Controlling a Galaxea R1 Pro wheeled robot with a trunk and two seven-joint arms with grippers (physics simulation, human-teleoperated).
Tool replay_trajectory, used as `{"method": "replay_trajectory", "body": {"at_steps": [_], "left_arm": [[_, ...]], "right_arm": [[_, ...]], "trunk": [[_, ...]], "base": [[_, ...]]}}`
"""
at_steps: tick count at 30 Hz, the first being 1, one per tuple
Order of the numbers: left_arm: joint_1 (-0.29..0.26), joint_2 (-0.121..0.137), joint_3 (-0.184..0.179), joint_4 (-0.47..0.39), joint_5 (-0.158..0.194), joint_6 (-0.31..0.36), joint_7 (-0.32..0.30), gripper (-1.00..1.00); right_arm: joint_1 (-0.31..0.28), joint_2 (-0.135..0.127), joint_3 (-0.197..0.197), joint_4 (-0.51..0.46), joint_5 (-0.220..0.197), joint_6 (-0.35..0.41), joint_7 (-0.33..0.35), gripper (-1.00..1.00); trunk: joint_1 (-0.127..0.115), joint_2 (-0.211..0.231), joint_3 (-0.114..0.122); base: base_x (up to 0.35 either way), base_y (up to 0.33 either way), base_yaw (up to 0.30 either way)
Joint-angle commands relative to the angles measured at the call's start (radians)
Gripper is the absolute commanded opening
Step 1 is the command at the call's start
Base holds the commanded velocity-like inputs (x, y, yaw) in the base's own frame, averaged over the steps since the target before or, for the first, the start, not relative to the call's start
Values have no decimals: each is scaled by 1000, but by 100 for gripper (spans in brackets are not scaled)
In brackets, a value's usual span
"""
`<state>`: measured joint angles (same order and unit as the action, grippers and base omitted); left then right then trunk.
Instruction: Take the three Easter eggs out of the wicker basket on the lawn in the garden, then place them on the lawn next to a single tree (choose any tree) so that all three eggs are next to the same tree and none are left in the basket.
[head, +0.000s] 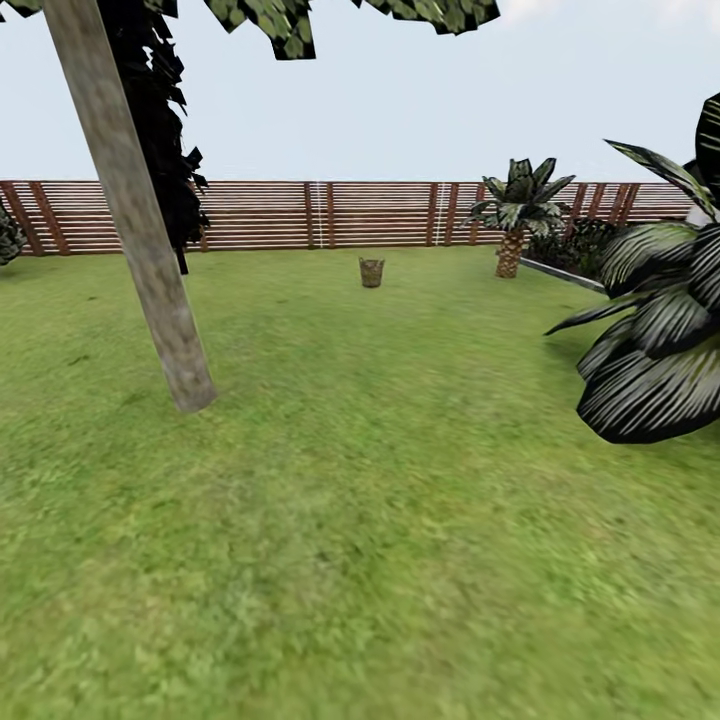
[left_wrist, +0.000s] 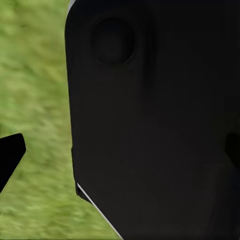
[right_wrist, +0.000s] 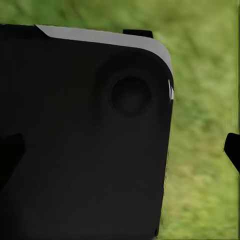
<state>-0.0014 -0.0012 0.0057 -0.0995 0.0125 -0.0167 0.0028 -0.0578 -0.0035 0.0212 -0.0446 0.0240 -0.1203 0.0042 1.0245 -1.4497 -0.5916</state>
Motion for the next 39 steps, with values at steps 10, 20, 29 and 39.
{"method": "replay_trajectory", "body": {"at_steps": [10, 20, 29, 39], "left_arm": [[0, 1, 0, 0, 1, -2, 0, 100], [0, 1, 0, 0, 1, -2, 0, 100], [0, 0, 0, 0, 1, -2, 0, 100], [0, 0, 0, 0, 1, -2, 0, 100]], "right_arm": [[-1, -5, 8, 0, 16, 1, 4, 100], [-1, 1, 6, 0, 15, -4, 1, 100], [-1, 0, 7, 0, 14, -4, 2, 100], [-1, 1, 8, 0, 17, -4, 2, 100]], "trunk": [[1, 0, -1], [1, 0, -1], [1, 0, -1], [1, 0, -1]], "base": [[303, 99, 0], [303, 99, -30], [303, 99, -269], [303, 99, -109]]}}
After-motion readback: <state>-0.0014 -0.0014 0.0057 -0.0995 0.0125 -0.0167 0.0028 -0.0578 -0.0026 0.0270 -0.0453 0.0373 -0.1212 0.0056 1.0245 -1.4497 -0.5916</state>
